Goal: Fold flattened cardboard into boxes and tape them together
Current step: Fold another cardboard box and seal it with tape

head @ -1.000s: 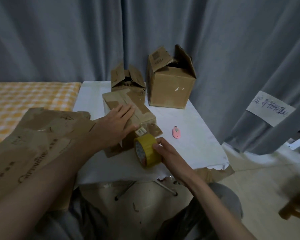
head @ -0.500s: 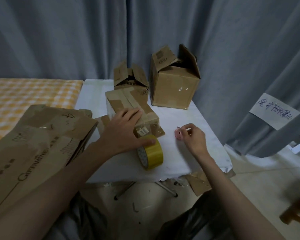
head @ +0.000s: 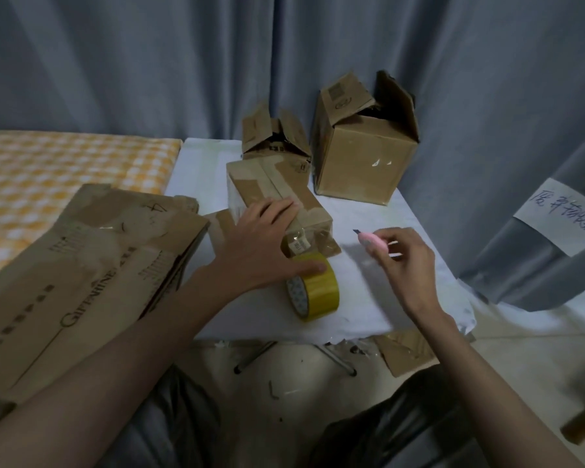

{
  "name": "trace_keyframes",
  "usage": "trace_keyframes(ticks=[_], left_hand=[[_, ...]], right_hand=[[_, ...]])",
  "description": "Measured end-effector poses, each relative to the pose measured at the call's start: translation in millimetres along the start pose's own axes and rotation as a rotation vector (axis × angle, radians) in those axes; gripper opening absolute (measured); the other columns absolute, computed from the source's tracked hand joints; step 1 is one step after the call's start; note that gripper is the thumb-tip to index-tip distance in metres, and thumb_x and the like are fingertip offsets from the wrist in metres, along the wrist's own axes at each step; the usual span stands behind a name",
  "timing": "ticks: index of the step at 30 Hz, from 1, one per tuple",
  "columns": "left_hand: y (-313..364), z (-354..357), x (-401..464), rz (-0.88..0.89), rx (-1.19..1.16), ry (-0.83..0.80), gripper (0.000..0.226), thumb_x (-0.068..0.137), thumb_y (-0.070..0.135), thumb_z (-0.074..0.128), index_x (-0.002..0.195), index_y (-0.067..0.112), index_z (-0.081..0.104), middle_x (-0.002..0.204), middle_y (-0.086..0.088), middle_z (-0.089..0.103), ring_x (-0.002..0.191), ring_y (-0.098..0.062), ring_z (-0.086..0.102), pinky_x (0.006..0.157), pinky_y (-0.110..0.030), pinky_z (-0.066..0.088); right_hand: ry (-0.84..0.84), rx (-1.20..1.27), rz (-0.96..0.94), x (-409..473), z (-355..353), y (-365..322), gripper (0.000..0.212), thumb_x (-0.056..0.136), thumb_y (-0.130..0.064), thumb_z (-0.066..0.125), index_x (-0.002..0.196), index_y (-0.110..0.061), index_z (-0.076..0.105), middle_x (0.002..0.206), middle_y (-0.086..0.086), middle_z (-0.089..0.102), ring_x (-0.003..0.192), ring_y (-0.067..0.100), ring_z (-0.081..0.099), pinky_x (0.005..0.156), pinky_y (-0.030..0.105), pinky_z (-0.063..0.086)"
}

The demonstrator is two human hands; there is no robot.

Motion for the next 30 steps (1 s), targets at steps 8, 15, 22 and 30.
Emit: trace_keyframes(ticks=[8,15,22,30], left_hand=[[0.1,0.9,-1.8,-0.003,-0.008,0.034,0.118,0.063,0.091,0.040,0.153,0.015,0.030,0.158,0.003,0.030,0.145,-0.022,0.022,0.121,-0.042,0.016],[1.5,0.3,-1.0,0.026,-0.013,0.082,0.118,0.064,0.091,0.042,0.150,0.010,0.038,0.155,0.000,0.037,0.143,-0.025,0.029,0.119,-0.043,0.021],[2.1,0.4,-1.5,0.038,-0.028,0.096,0.117,0.065,0.092,0.040,0.149,0.010,0.039,0.155,0.000,0.037,0.143,-0.025,0.030,0.118,-0.045,0.024],[1.9,-0.9,-1.2,0.054,-0.030,0.113,0.111,0.070,0.088,0.047,0.150,0.011,0.038,0.155,-0.001,0.037,0.143,-0.025,0.030,0.119,-0.044,0.023]], right_hand=[[-0.217,0.020,-0.507,-10.8,22.3,-91.2,0.023,0.094,-0.009,0.070,0.111,-0.023,0.076,0.102,-0.003,0.060,0.095,0.009,0.059,0.078,0.015,0.045],[-0.288,0.025,-0.535,-11.2,37.3,-100.7,0.019,0.096,-0.015,0.067,0.112,-0.018,0.076,0.103,-0.003,0.057,0.096,0.008,0.060,0.080,0.025,0.052],[-0.334,-0.064,-0.535,-13.0,44.7,-109.5,0.019,0.095,-0.019,0.065,0.110,-0.017,0.076,0.102,0.005,0.056,0.090,0.019,0.059,0.075,0.039,0.052],[-0.374,-0.210,-0.522,-12.5,47.0,-113.2,0.027,0.095,-0.032,0.057,0.112,-0.021,0.075,0.102,0.004,0.055,0.088,0.018,0.054,0.071,0.039,0.051]])
Point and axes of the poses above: each hand's wrist, its own x-axis towards the middle knuckle, its own z-axis out of the palm, y = z × x, the point moved 9 cm from there along x, towards the middle knuckle
